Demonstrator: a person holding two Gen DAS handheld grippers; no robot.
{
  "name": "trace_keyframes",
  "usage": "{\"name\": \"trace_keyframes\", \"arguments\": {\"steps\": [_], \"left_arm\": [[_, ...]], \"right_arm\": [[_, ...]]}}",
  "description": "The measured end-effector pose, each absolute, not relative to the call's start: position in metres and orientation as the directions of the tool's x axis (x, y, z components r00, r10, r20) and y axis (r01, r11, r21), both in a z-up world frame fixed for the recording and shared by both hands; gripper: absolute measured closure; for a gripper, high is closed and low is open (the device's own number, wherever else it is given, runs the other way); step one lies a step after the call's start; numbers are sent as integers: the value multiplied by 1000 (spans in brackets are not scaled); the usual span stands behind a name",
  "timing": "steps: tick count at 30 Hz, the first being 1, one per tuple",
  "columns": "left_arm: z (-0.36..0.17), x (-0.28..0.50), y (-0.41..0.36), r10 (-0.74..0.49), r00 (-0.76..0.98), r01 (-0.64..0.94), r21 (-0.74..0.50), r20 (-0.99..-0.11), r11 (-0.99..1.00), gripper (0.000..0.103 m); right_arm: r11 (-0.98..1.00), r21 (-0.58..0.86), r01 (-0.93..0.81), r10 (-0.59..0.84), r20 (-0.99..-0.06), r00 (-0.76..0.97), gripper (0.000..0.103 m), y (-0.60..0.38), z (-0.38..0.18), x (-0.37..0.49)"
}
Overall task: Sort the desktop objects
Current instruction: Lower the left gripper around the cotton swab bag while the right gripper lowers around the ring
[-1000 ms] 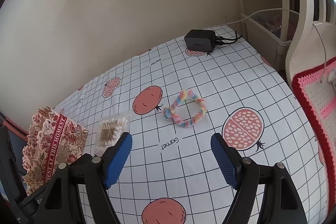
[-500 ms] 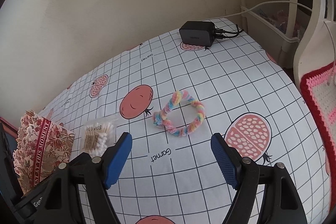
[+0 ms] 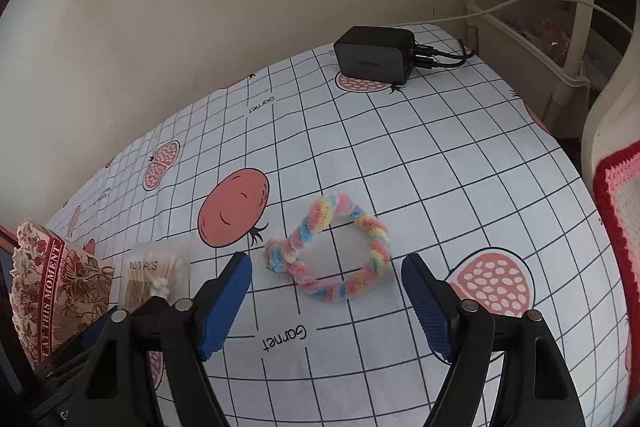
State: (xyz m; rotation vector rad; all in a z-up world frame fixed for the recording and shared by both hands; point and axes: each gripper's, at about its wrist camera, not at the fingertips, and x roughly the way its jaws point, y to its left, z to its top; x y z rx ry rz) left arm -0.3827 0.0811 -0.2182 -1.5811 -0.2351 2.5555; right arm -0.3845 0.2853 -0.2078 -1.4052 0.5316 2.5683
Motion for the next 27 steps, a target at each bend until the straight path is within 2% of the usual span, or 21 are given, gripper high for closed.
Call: {"name": "trace_keyframes", "arguments": {"steps": [8,22,27], "left_arm": [[-227,-392,85,166,-442,-29,-171,-882,-985,21],[-232,-393,92,54,-482,-58,-30,-874,-998,21],[-233,-394,92,40,-488,-60,-12,-872,-998,21]], "right_arm": [[-950,134,-283,40,-844,-535,23,277,-213,-393],[-964,-28,-264,166,-839,-519,23,264,-220,-395],[-961,-29,-275,175,-832,-526,25,266,-220,-394]]}}
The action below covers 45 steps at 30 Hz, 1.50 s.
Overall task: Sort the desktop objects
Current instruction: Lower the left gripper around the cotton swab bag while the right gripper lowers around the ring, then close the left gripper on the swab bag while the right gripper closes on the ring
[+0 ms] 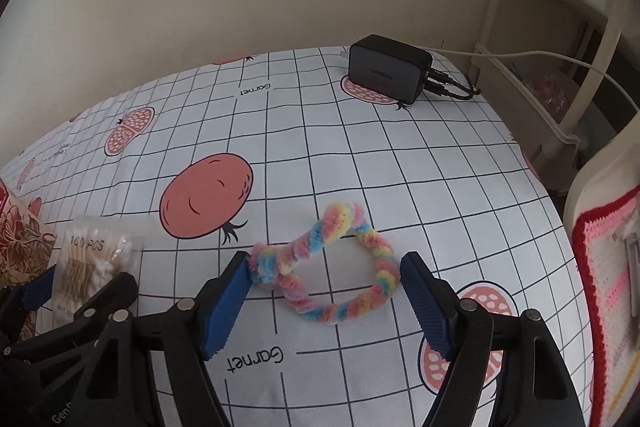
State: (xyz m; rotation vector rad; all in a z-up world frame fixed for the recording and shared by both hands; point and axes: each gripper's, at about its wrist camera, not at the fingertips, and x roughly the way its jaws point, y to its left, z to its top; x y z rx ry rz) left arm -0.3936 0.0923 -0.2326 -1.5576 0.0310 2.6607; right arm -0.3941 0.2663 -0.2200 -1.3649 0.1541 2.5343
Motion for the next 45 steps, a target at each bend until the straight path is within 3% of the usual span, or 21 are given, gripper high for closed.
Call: {"name": "trace_keyframes", "arguments": {"steps": [6,12,31,45], "left_arm": [[-233,-392,92,36,-492,-57,-9,-870,-998,22],[-230,-383,94,37,-494,-57,-10,-869,-998,33],[-224,-333,73,62,-396,22,-77,-916,-997,46],[-222,-293,63,77,-362,85,-115,-929,-990,50]], "right_arm": [[-964,-26,-264,168,-830,-531,36,261,-218,-392],[-969,-14,-246,147,-835,-531,41,257,-216,-387],[-948,141,-284,13,-877,-480,42,244,-203,-332],[-889,248,-384,-56,-892,-448,42,244,-182,-296]]}}
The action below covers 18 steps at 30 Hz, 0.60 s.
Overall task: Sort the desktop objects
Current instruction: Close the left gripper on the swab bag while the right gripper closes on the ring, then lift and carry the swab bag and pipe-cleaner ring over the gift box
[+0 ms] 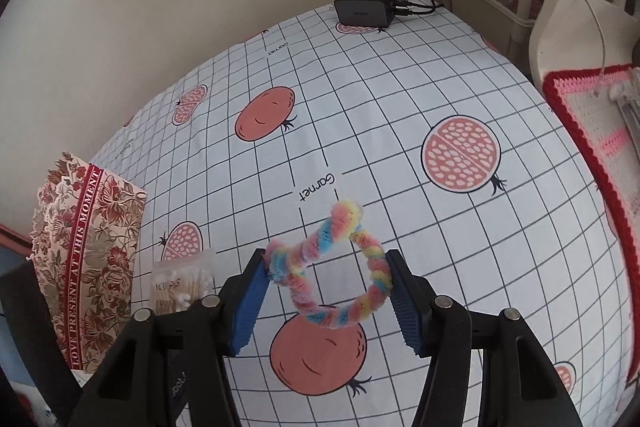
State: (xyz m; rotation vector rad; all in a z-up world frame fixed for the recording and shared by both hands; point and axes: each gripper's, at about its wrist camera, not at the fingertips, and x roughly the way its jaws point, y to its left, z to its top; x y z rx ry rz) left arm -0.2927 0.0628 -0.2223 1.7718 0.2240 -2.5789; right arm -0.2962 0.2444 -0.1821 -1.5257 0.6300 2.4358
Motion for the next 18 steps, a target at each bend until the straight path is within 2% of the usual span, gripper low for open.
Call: {"name": "trace_keyframes", "arguments": {"steps": [12,18], "left_arm": [[-219,-296,55,130,-347,102,-175,-929,-979,50],[-207,-297,59,151,-392,80,-197,-907,-977,51]], "right_arm": [[-900,239,-364,-26,-863,-504,42,239,-142,-299],[-889,255,-380,-14,-846,-533,41,241,-130,-299]]}}
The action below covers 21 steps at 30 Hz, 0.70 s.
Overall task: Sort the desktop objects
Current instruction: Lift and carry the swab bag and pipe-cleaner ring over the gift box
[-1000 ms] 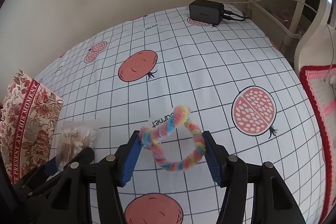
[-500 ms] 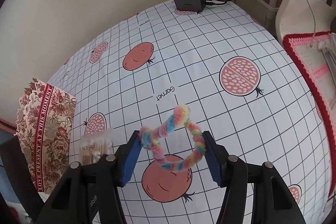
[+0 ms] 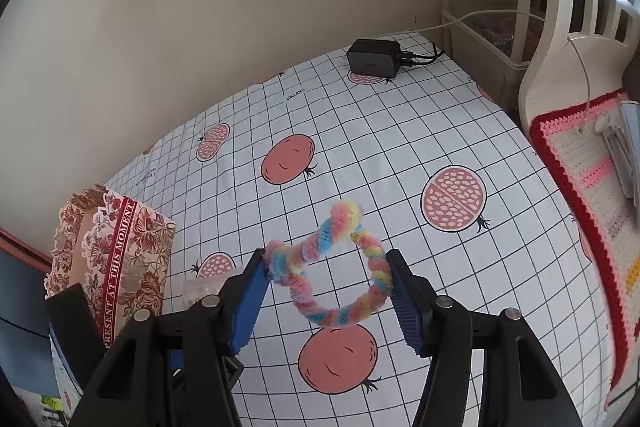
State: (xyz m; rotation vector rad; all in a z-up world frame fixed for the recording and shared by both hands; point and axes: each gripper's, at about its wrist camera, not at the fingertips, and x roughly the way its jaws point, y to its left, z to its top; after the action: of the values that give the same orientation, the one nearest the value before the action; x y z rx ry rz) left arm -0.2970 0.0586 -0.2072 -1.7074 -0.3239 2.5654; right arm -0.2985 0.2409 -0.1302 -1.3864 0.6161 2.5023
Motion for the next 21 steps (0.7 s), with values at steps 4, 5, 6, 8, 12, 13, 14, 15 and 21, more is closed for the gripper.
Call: {"name": "trace_keyframes", "arguments": {"steps": [4,5,6,8,12,13,14,15,21], "left_arm": [[-194,-296,58,172,-432,64,-220,-885,-973,51],[-190,-297,58,172,-444,61,-221,-879,-973,51],[-187,-298,58,171,-453,59,-222,-875,-973,51],[-180,-297,56,180,-474,59,-235,-862,-970,51],[-163,-290,47,188,-525,55,-254,-830,-966,51],[-158,-288,44,192,-541,58,-263,-819,-963,51],[-154,-287,40,196,-554,61,-274,-809,-960,51],[-149,-286,36,199,-568,64,-283,-799,-957,51],[-125,-275,12,193,-648,87,-324,-737,-942,51]], "right_arm": [[-894,259,-366,-20,-839,-544,41,237,-126,-299],[-894,259,-366,-19,-837,-547,41,236,-126,-299],[-894,260,-364,-19,-835,-550,41,234,-125,-298],[-897,266,-353,-26,-829,-559,41,231,-122,-297],[-905,279,-319,-48,-816,-577,41,224,-118,-298],[-906,283,-313,-51,-810,-584,41,223,-117,-297],[-909,283,-307,-51,-804,-592,41,221,-114,-297],[-911,283,-298,-51,-797,-602,41,219,-112,-296],[-924,302,-233,-72,-737,-672,41,203,-93,-292]]}}
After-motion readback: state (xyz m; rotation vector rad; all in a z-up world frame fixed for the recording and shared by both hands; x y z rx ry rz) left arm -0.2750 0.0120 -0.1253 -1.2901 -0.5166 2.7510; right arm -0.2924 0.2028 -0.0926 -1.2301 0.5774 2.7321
